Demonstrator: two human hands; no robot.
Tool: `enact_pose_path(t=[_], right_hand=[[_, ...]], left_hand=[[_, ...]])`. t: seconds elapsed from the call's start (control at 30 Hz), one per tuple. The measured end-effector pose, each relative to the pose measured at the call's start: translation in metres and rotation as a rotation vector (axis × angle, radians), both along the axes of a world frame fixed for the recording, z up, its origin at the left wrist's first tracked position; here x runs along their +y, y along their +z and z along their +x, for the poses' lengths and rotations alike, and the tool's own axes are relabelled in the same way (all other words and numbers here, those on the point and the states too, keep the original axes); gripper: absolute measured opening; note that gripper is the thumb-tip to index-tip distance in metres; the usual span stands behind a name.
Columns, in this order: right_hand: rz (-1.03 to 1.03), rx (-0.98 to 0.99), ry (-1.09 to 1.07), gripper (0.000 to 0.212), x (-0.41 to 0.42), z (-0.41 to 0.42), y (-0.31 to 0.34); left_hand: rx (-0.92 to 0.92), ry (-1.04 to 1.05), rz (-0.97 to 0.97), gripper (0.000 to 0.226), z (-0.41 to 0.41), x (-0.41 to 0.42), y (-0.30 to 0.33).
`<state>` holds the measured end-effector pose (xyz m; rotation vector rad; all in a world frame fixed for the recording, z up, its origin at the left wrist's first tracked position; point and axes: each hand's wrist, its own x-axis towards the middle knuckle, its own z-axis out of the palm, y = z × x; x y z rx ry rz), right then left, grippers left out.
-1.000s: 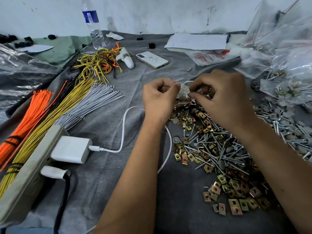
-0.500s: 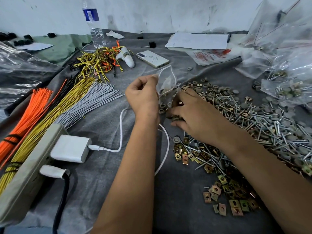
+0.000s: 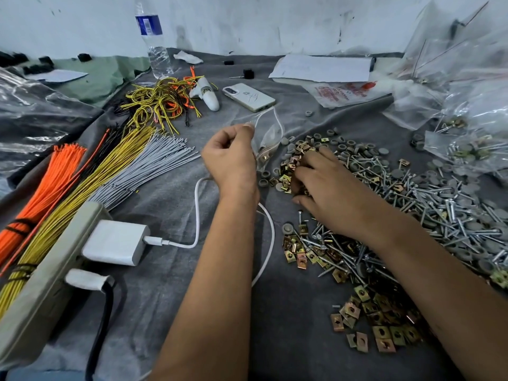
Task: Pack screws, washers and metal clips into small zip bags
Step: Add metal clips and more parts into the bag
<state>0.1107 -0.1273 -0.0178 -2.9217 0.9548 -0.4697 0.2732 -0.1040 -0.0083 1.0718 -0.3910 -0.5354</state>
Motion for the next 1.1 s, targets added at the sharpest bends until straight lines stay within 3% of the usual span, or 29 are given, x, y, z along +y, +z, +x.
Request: enact_pose_path(t=[0.13,0.33,0.43,0.6,0.73,0.9,1.1], right_hand=[[-0.054,-0.029,-0.004,0.028,-0.001,-0.006,0.0],[0.077,-0.327,-0.006,0.01,-0.001,-0.008,0.006],[0.161,-0.491,-0.015,0.015,0.0,-0.011,0.007],[-0.025,-0.777,-0.058,0.019,0.0,-0.013,0.013],[-0.142,-0.74,-0.021,0.014,0.001,-0.014,0.012],[-0.143,-0.699,-0.011,0.012,-0.001,-0.014,0.012],[-0.142,-0.81,-0.061,0.014,0.0,-0.012,0.014]], left_hand=[[-0.024,-0.016,0.015,0.041,-0.001,0.001,0.0],[-0.08,-0.005,0.048,0.037,-0.001,0.0,-0.001],[-0.147,-0.032,0.05,0.028,-0.004,-0.001,-0.003],[-0.393,-0.165,0.1,0.015,-0.012,-0.001,-0.006],[-0.5,-0.317,0.106,0.023,-0.021,-0.002,-0.008],[-0.443,-0.326,0.107,0.017,-0.022,-0.002,-0.007],[-0.281,-0.227,0.102,0.008,-0.017,-0.001,-0.005]])
